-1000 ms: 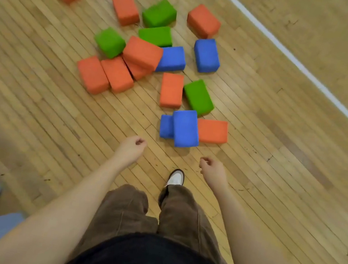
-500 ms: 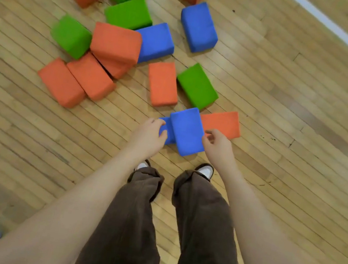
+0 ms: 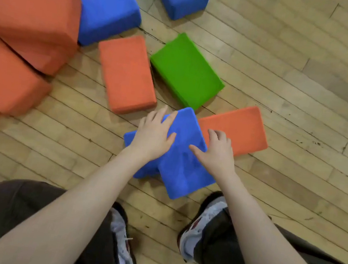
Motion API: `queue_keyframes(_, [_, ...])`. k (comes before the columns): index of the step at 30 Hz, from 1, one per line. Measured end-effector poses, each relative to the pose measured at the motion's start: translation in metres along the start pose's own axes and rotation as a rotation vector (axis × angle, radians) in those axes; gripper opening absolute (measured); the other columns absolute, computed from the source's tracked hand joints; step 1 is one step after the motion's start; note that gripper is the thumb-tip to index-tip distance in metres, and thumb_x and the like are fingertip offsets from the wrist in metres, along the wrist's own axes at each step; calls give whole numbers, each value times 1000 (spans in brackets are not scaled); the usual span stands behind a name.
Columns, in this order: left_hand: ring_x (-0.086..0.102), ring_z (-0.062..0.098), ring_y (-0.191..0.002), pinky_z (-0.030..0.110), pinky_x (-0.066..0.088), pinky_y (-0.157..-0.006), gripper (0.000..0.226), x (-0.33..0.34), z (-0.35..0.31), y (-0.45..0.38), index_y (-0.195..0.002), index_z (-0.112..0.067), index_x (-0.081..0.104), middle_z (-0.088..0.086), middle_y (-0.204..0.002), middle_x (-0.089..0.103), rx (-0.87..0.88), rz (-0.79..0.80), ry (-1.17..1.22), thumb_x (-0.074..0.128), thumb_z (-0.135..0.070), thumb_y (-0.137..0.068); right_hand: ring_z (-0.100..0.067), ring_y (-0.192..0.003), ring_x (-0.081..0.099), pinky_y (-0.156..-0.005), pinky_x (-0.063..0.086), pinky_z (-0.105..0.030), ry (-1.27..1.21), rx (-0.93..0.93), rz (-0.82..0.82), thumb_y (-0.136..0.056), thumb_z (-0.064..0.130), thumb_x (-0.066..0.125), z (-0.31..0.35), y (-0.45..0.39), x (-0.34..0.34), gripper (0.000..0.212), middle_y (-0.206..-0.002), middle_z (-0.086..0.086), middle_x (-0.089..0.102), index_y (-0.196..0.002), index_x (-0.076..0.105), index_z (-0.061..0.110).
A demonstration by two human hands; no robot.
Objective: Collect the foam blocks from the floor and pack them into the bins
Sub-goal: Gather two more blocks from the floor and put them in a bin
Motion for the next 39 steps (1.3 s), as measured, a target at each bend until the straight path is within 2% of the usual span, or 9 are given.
queue_keyframes(4, [21,31,-138,42,21,-108,69,41,10,-25,-151,-23,10,11,-157,7,77,-33,-116,44,-44,-94,-34,-128,34,-103,28,-42,2,-15,-35,-76,58,65,-20,-20,38,76,-145,-13,33,-135,44,15])
queue_keyframes(9, [45,40,-117,48,36,-94,74,53,24,-26,-147,-20,28,18,-147,34,141,-131,-133,26,-57,-83,-33,-132,29,-106,20,-41,-130,-76,-156,-75,63,64,-21,-15,46,75,-150,-13,26,-138,44,29])
queue_keyframes(14, [39,38,-119,47,34,-95,80,39,44,-8,-150,-23,10,10,-156,15,127,-141,-85,16,-60,-79,-19,-133,38,-103,37,-45,-285,-172,-10,-80,58,61,3,-6,45,78,-148,3,37,-145,21,44])
queue_keyframes(16, [40,38,-117,47,35,-94,80,33,49,-3,-151,-22,9,8,-157,12,130,-153,-45,18,-60,-81,-20,-127,45,-98,41,-44,-289,-216,-11,-80,54,64,13,-3,39,77,-141,5,45,-145,23,43])
queue_keyframes(19, [40,39,-122,48,36,-96,76,16,56,-2,-150,-16,12,14,-155,16,161,-287,34,29,-54,-86,-25,-122,48,-95,42,-48,-222,-309,-179,-77,55,65,30,-7,17,76,-135,-1,50,-144,32,38])
queue_keyframes(23, [24,34,-138,44,23,-108,74,-21,61,2,-146,-4,17,16,-154,18,253,-590,49,44,-44,-89,-29,-127,46,-100,37,-44,-58,-406,-354,-72,55,69,58,-21,-17,88,-142,-8,46,-143,38,12])
queue_keyframes(26, [18,32,-141,43,17,-111,74,-38,62,5,-145,-4,20,17,-153,20,252,-685,-3,47,-42,-88,-30,-122,51,-93,37,-42,42,-491,-496,-66,51,73,70,-24,-34,85,-138,-8,51,-135,49,9])
queue_keyframes(32, [43,29,-130,44,28,-105,67,-55,54,-11,-136,-7,47,13,-142,45,387,-523,-299,39,-49,-84,-26,-109,62,-91,34,-38,231,-683,-645,-54,48,76,66,-31,-32,78,-124,-8,63,-120,62,9])
queue_keyframes(39, [51,36,-120,43,40,-95,65,-73,49,-39,-134,-22,51,17,-131,54,520,-462,-397,36,-58,-82,-27,-112,61,-93,36,-38,194,-671,-695,-59,45,75,53,-37,-30,72,-127,-8,61,-120,62,10])
Point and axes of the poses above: each hand's wrist, its own y-axis away from the middle knuckle, its own x-axis out of the palm, z = x × y, the point moved 1 cm from there along -y, towards the middle knuckle
